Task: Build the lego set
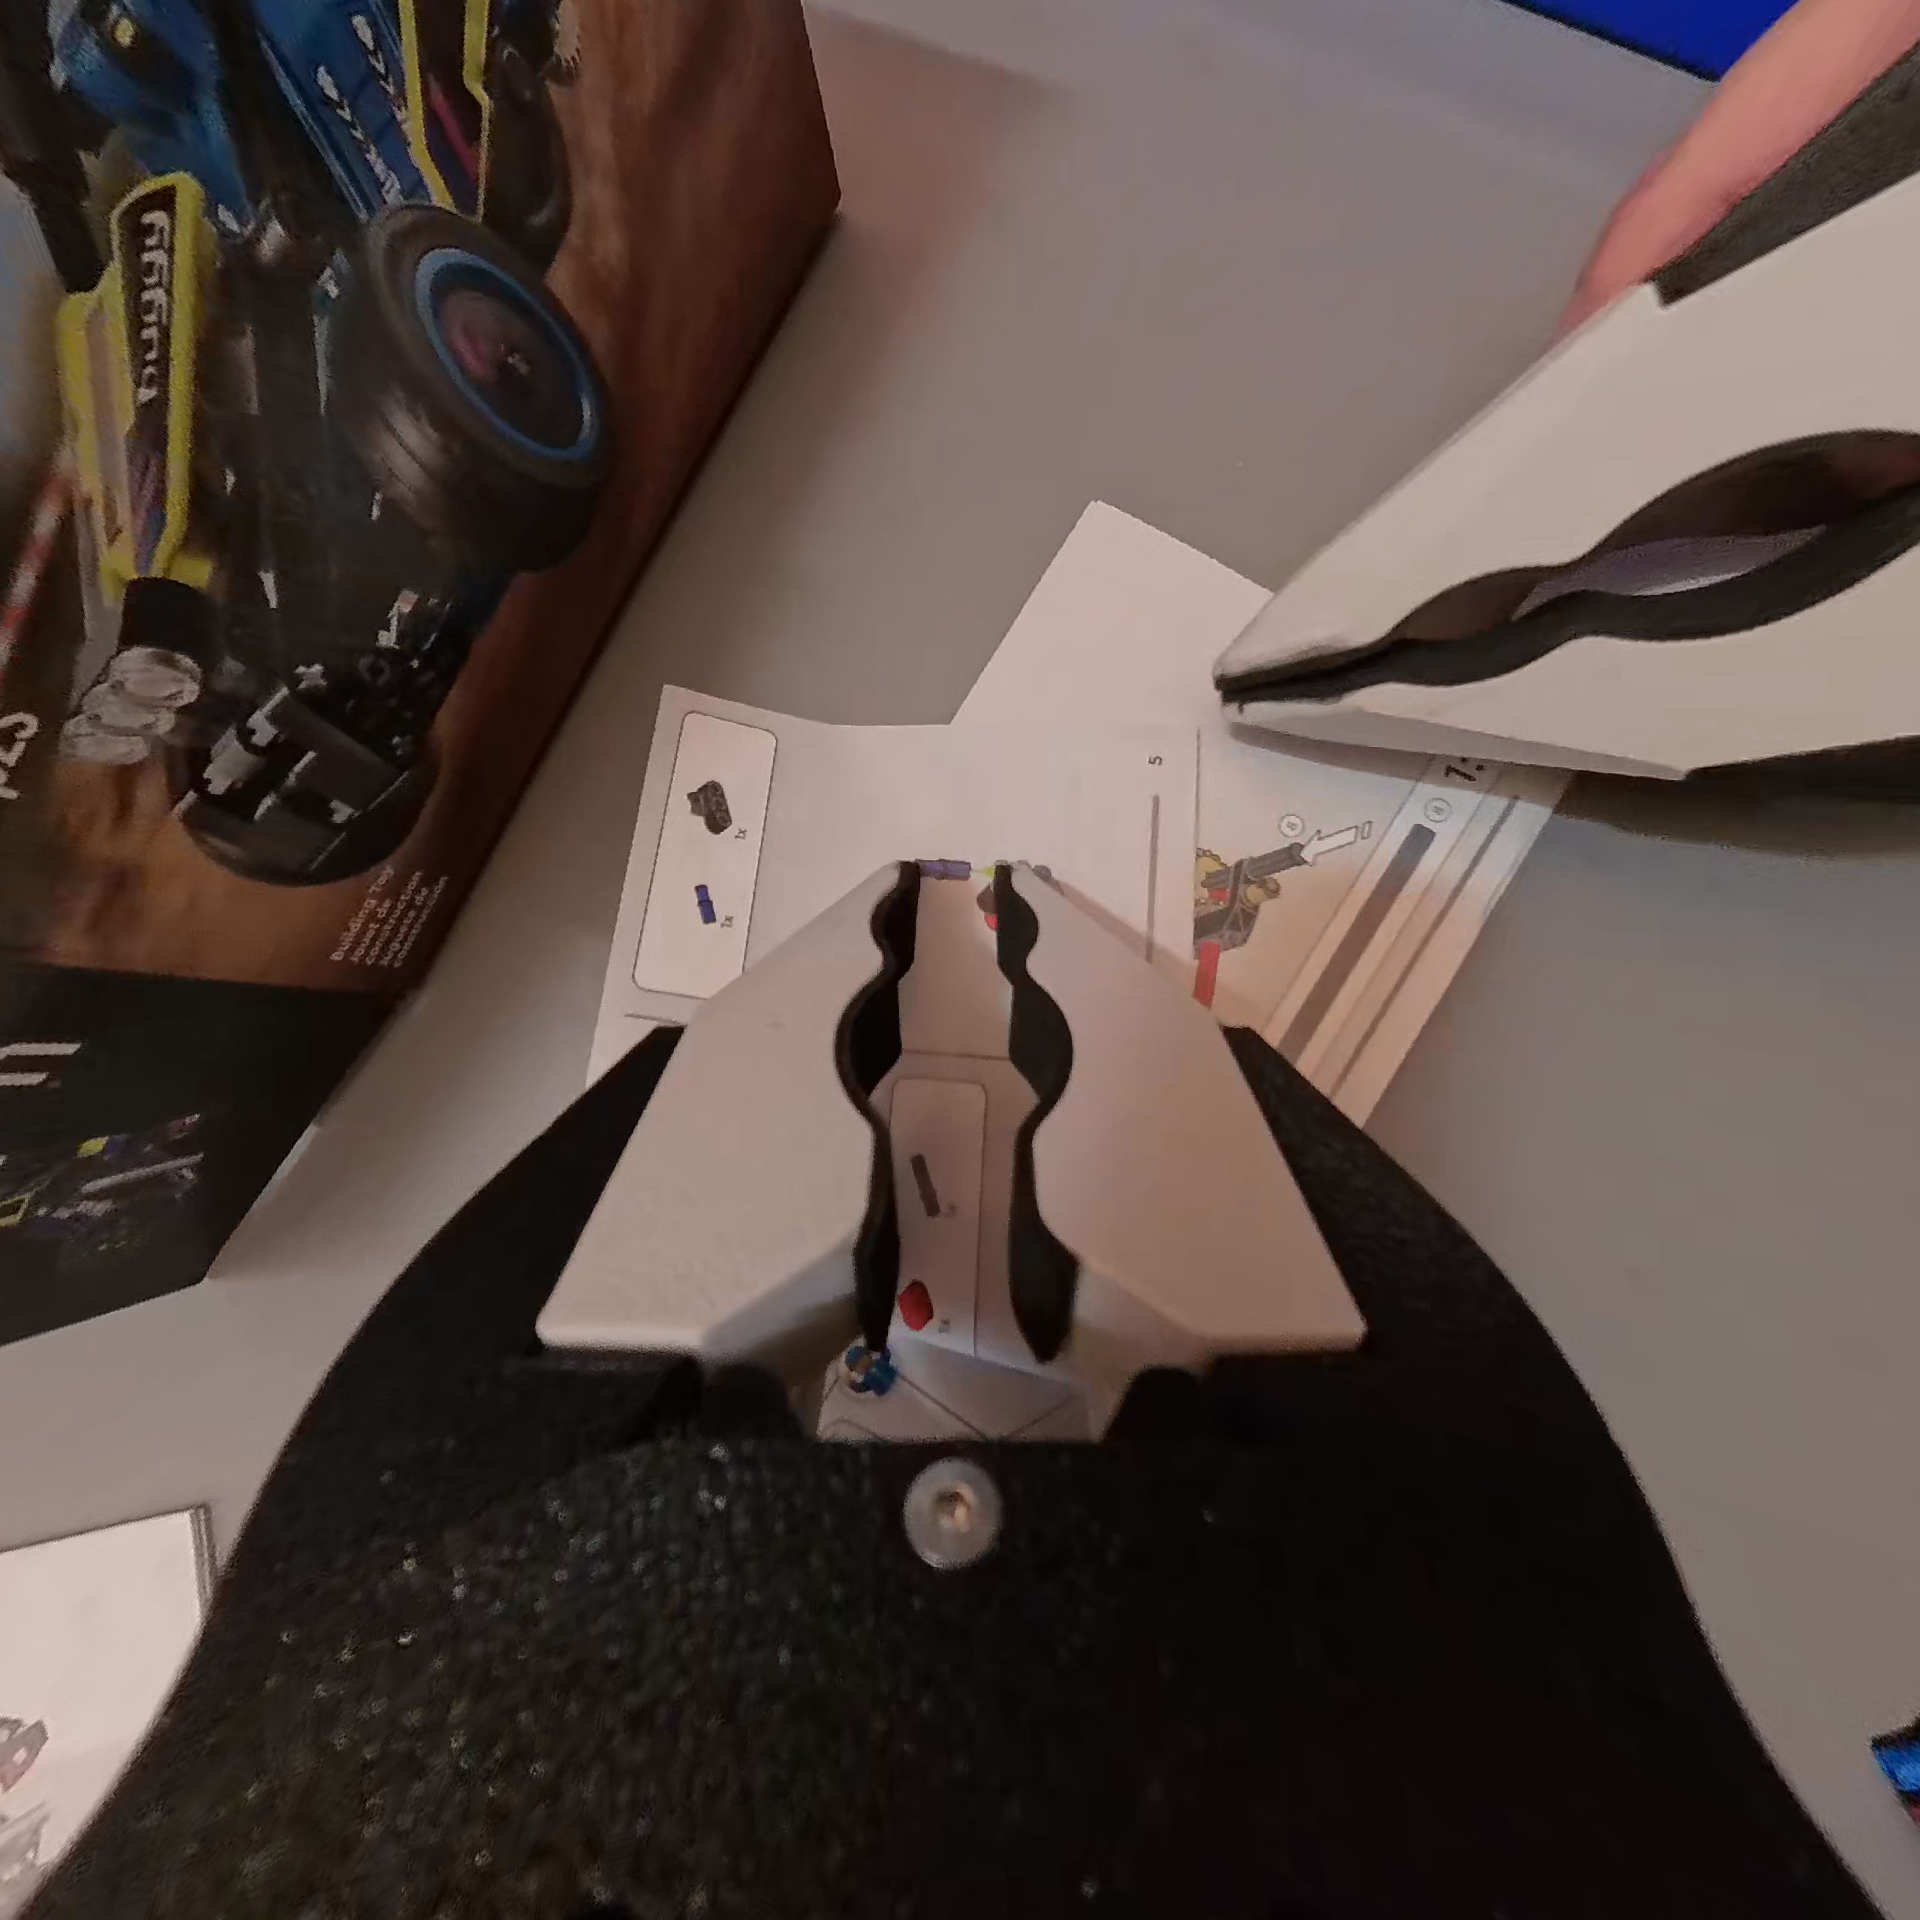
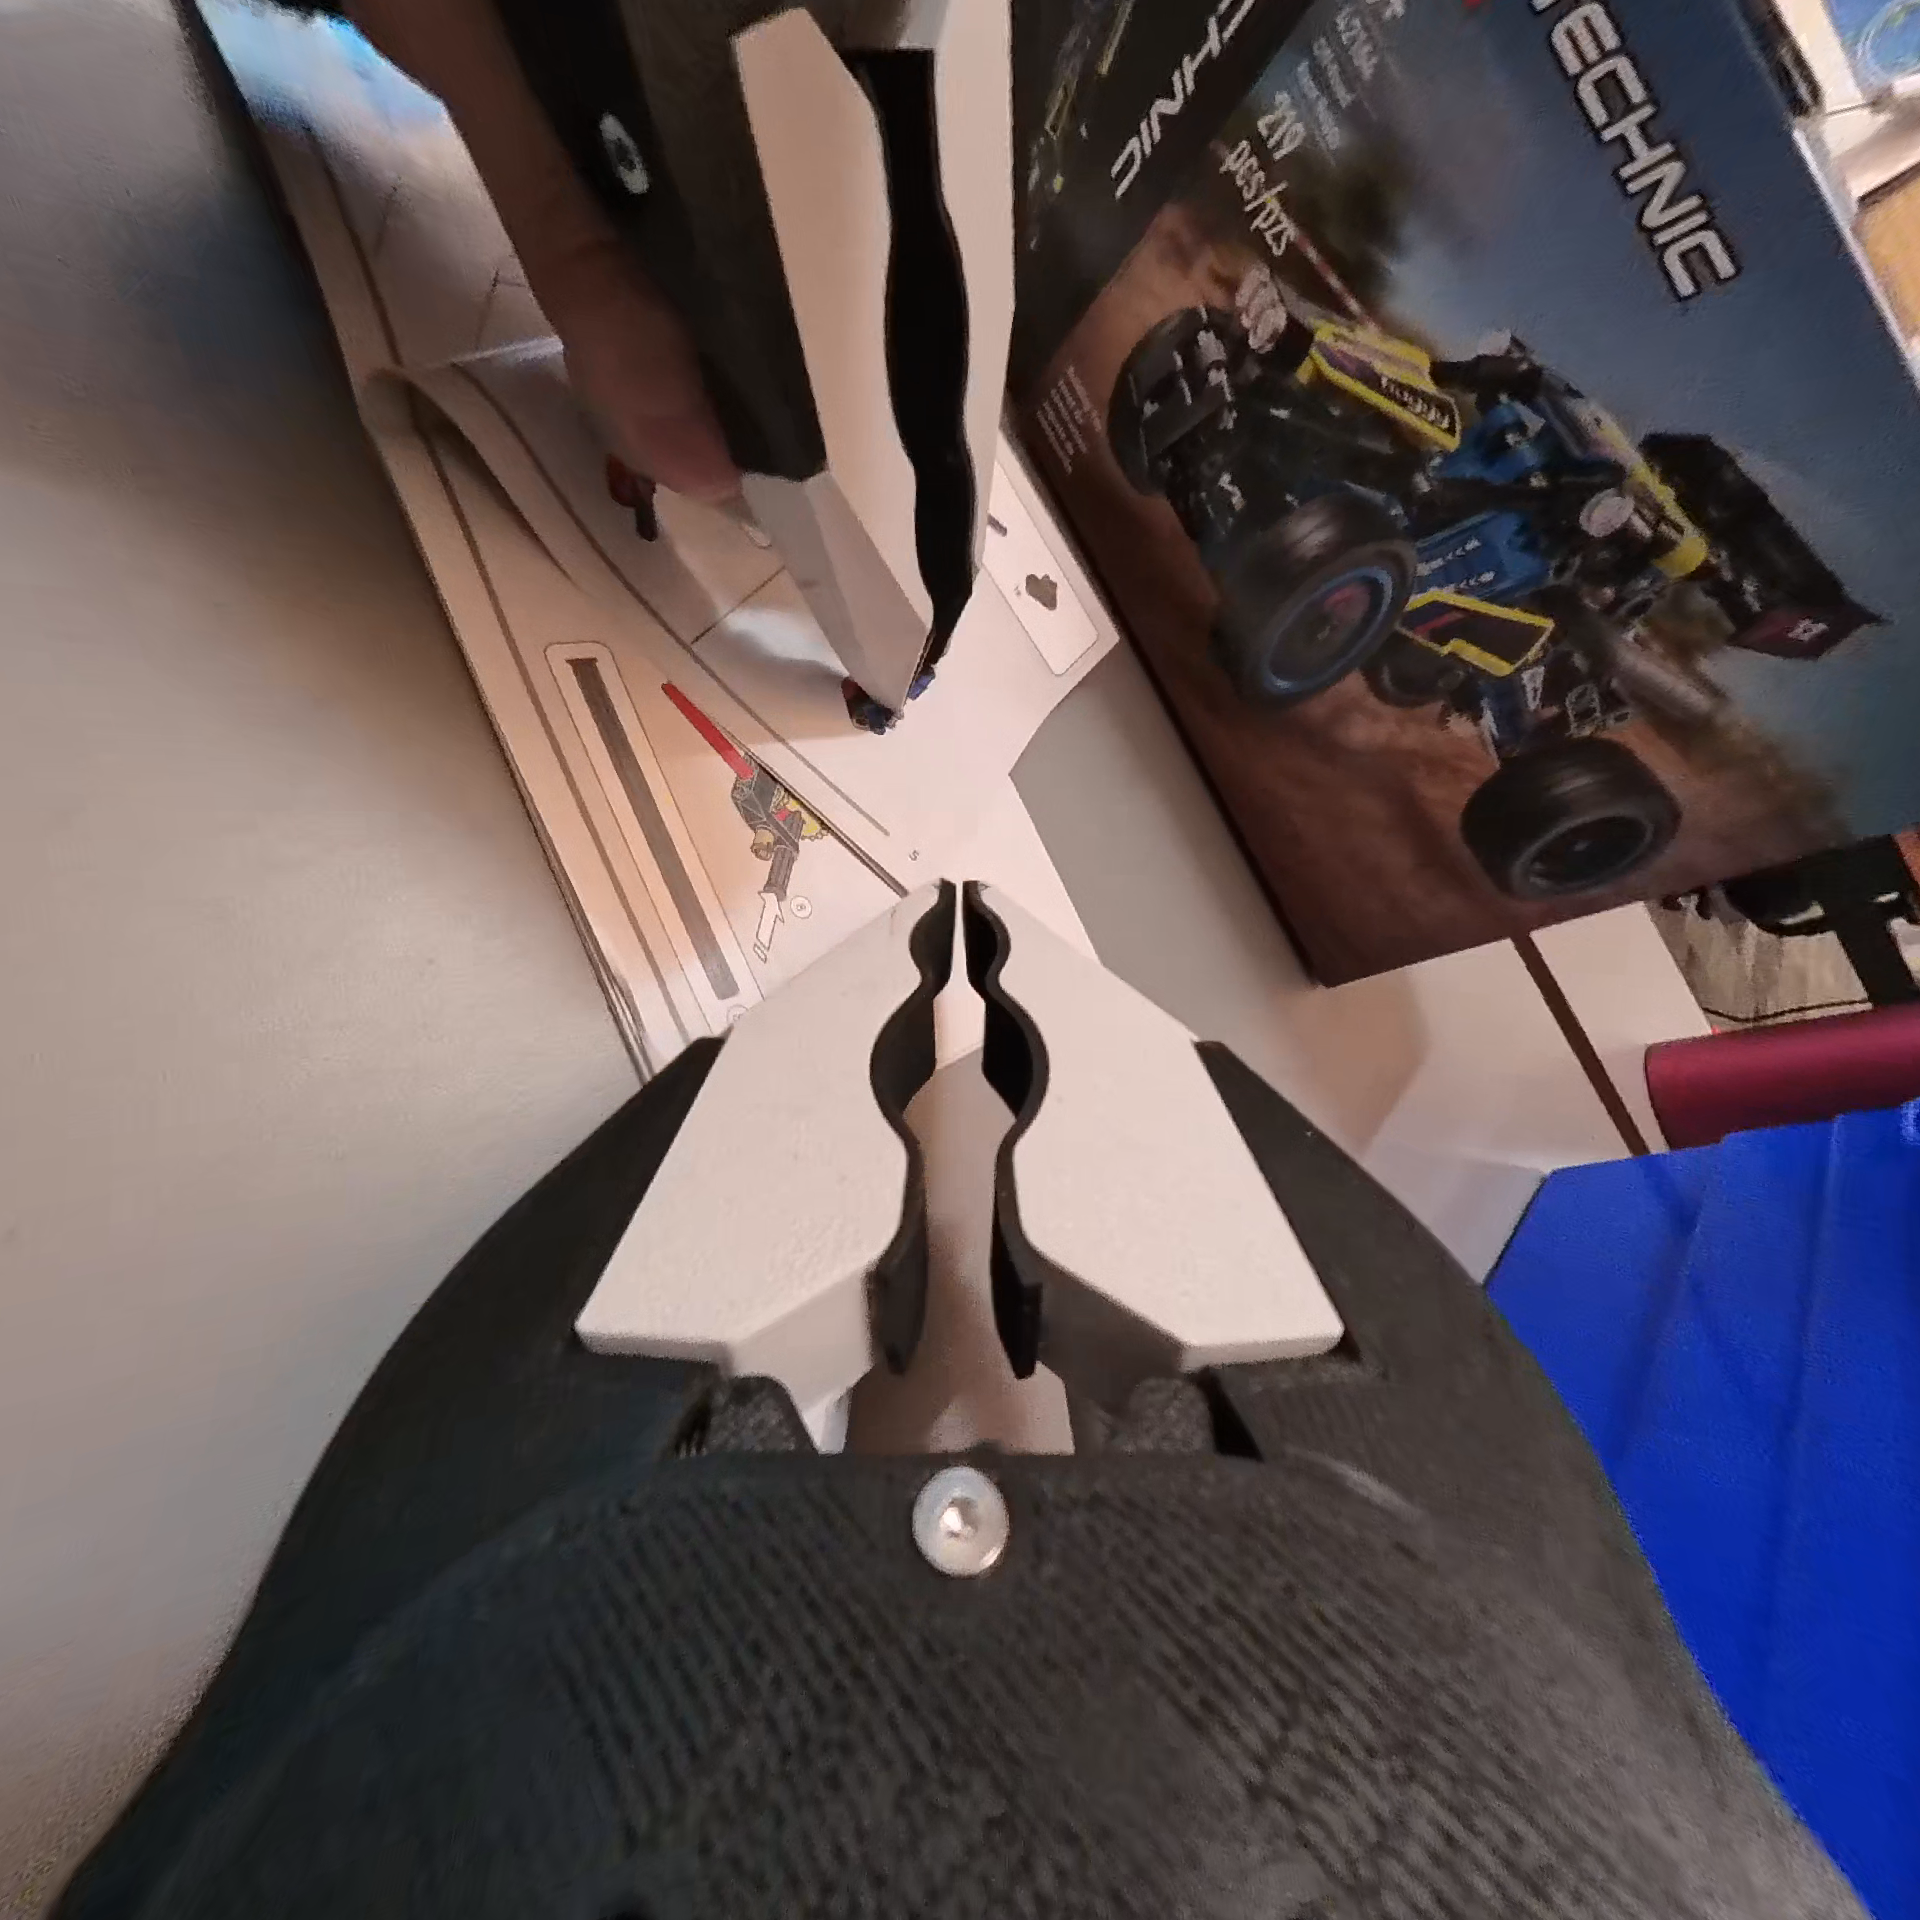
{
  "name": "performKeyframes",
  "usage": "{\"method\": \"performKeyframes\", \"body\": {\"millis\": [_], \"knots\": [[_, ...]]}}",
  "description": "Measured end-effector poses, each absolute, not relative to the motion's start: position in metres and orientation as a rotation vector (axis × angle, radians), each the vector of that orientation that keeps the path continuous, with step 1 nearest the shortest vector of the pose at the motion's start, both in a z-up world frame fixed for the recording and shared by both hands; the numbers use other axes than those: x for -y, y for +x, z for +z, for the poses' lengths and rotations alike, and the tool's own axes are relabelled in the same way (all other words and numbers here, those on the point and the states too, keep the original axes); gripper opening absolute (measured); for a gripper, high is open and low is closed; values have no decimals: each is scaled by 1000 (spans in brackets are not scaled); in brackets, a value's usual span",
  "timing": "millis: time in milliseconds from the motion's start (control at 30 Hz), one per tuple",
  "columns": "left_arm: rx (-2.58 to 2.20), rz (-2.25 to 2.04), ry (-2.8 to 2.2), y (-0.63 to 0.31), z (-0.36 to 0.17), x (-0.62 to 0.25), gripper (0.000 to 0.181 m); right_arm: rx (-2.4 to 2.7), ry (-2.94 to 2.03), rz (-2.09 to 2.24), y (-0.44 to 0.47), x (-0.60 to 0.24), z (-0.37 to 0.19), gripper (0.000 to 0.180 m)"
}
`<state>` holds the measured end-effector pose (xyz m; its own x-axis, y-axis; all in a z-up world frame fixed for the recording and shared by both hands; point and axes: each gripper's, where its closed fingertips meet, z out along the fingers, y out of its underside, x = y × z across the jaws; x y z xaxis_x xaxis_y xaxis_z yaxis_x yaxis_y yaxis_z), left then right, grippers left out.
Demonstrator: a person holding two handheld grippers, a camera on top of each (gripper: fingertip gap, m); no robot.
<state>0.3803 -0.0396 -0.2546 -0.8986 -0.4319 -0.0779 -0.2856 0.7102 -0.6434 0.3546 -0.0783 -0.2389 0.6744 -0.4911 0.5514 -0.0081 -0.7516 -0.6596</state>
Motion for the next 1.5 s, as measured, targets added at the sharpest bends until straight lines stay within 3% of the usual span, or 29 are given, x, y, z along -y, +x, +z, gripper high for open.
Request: {"method": "performKeyframes", "body": {"millis": [467,1133,1233,1500], "knots": [[-2675,-841,-545,386,-253,22,12,-56,-2443,-1197,355,67,-252,0],[-2706,-875,-561,356,-254,-22,0,-173,-2305,-1161,352,75,-238,0],[-2707,-885,-580,356,-255,-22,0,-47,-2200,-1185,357,61,-217,0],[-2711,-916,-604,355,-255,-22,0,212,-2356,-1244,360,60,-245,0]]}}
